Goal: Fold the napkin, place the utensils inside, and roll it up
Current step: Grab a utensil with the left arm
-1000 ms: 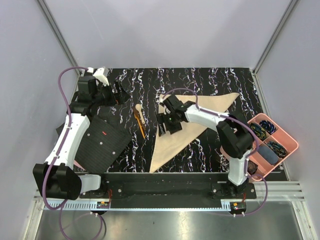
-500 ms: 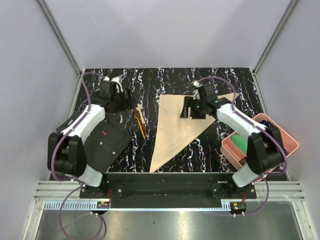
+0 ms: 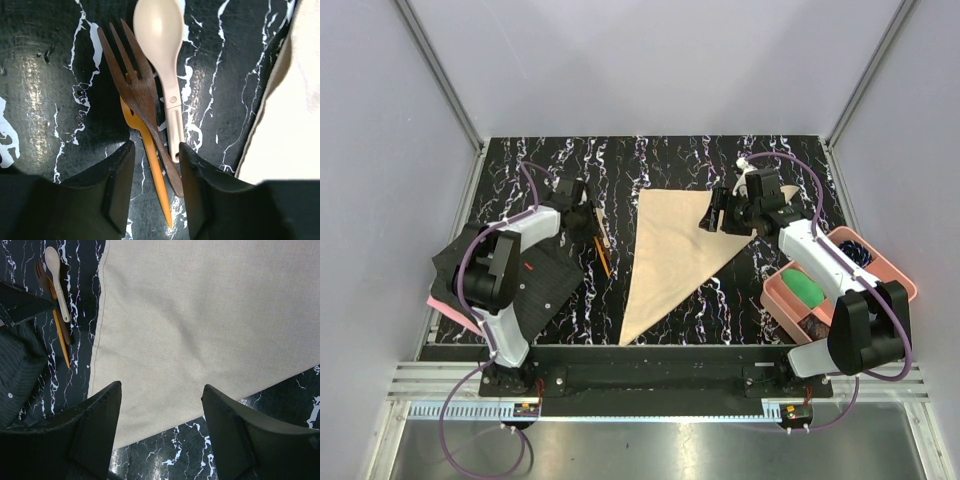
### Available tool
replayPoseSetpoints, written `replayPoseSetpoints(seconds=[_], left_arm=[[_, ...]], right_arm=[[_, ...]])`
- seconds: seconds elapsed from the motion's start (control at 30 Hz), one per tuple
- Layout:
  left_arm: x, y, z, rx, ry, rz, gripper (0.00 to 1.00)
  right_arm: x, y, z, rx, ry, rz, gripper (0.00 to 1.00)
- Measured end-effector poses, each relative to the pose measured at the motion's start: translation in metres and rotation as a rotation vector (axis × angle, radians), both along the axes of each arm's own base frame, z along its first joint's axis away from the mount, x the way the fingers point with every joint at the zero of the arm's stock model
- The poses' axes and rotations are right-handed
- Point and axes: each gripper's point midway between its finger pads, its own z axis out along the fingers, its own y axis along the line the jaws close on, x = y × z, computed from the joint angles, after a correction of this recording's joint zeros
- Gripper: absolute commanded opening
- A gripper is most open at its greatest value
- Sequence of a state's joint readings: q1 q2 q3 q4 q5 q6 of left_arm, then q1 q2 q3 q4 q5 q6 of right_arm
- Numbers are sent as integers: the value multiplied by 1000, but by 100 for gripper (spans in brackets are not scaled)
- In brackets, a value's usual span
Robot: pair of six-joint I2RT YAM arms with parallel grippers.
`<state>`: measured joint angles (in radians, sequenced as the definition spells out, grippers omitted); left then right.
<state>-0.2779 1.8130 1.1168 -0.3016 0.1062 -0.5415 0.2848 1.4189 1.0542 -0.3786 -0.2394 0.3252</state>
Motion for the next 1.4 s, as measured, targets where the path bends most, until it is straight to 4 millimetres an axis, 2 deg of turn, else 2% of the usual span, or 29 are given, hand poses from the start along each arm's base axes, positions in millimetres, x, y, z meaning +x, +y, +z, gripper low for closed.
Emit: replayPoseSetpoints(seconds=[0.27,0.4,0.53,0.83,0.9,0.93,1.03,1.4], left_arm=[[-3,3,-11,3,-4,24,34],[0,1,-12,-6,-23,27,22],[3,0,-12,-19,-43,34,26],[-5,2,-11,-31,-76,35,22],[-8,3,-11,-31,-75,35,19],[-9,3,-11,-30,-75,35,11],[-13,4,-10,-32,-79,35,0],[-19,5,-10,-39,-85,27,0]], right_arm=[[0,1,-1,12,0,7,75],[1,1,0,14,-4,7,76],[0,2,0,21,-1,14,77],[-1,7,-8,35,27,33,77],[-1,8,-10,38,33,37,77],[-1,8,-10,39,35,37,77],[-1,9,-10,42,36,40,77],[-2,9,-10,42,37,41,78]])
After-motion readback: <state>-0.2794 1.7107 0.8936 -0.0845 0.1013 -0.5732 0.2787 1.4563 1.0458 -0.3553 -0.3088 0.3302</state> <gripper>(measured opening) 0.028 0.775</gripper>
